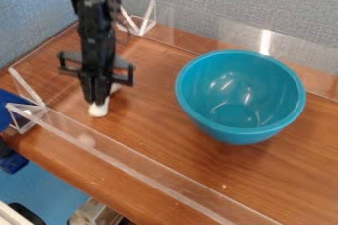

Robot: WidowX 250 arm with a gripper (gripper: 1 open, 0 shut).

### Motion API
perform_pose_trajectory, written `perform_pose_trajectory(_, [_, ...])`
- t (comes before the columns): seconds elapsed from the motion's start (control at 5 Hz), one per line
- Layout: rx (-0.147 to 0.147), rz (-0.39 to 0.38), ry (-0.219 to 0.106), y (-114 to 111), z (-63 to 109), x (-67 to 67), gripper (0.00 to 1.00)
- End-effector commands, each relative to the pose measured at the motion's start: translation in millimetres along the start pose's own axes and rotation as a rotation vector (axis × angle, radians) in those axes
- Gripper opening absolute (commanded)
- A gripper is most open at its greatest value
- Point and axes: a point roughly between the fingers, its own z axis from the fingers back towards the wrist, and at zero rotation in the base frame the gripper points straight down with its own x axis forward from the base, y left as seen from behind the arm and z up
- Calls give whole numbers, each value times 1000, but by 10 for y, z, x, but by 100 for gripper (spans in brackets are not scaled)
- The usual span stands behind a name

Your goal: Remove the mushroom from inside the blue bowl and put it on the table

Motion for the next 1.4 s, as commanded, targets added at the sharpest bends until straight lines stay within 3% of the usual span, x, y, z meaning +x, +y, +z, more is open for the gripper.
perform_pose_trajectory(0.0, [-1, -22, -45, -71, 58, 51, 100])
perform_pose_trajectory(0.4, [-20, -20, -59, -93, 179, 41, 100])
perform_pose_trajectory(0.8, [-58, -11, -109, -78, 497, 20, 100])
perform_pose_trajectory(1.0, [-102, -11, -162, -63, 824, 21, 100])
perform_pose_trajectory(1.2, [-148, 2, -237, -23, 1185, -8, 100])
